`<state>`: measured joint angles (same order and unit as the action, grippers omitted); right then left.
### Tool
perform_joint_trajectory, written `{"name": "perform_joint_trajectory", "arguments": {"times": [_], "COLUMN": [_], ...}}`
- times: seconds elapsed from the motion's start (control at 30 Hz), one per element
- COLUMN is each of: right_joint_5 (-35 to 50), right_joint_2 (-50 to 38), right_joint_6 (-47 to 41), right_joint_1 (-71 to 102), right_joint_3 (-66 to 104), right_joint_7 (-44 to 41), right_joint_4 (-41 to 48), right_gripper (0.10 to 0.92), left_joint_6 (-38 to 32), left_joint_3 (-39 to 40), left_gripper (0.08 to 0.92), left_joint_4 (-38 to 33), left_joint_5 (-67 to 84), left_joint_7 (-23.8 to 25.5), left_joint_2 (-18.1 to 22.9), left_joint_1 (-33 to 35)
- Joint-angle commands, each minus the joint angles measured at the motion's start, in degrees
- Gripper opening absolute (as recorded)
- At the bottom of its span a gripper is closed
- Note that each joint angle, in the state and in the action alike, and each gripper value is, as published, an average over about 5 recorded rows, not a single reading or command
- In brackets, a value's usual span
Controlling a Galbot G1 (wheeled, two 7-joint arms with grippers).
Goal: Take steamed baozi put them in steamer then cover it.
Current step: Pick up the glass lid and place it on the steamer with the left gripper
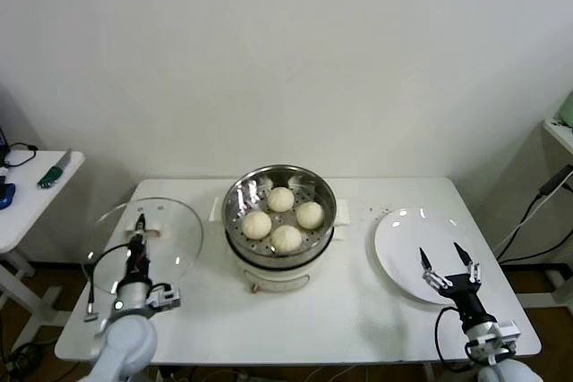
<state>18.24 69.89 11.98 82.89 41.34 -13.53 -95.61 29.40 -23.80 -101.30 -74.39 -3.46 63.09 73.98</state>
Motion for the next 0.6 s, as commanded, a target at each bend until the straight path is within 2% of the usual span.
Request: {"name": "perform_joint_trajectory", "arguments": {"times": [0.03, 0.2, 0.4, 0.5, 0.6], "right_joint_5": [-0.13, -0.44, -1.79, -2.43, -2.94], "right_joint_2": [-2.71, -4.54, -4.88, -4.71, -4.68], "right_joint_6": [-0.68, -1.54, -2.38, -2.47, -2.47], "right_joint_1": [-3.35, -6.51, -9.60, -11.01, -12.05], "right_joint_3": [-2.08, -4.47, -5.91, -6.47, -7.08], "right_joint_7": [0.42, 1.45, 2.47, 2.79, 2.91], "right_joint_4": [1.37, 3.03, 5.33, 6.59, 7.65], "right_gripper": [0.823, 0.823, 0.823, 0.823, 0.823], "left_joint_6": [9.63, 12.90, 14.46, 15.45, 15.60], "left_joint_3": [0.30, 5.14, 11.52, 15.30, 18.53], "left_gripper": [0.146, 0.146, 0.146, 0.146, 0.146], "left_joint_4": [-17.40, -21.46, -21.94, -22.26, -21.80], "left_joint_5": [1.25, 2.88, 0.48, -1.29, -4.60], "left_joint_7": [1.65, 3.44, 10.39, 15.65, 21.39], "left_joint_2": [-6.74, -11.13, -13.17, -12.95, -10.00], "left_joint_1": [3.69, 0.68, -5.36, -9.52, -13.94]}}
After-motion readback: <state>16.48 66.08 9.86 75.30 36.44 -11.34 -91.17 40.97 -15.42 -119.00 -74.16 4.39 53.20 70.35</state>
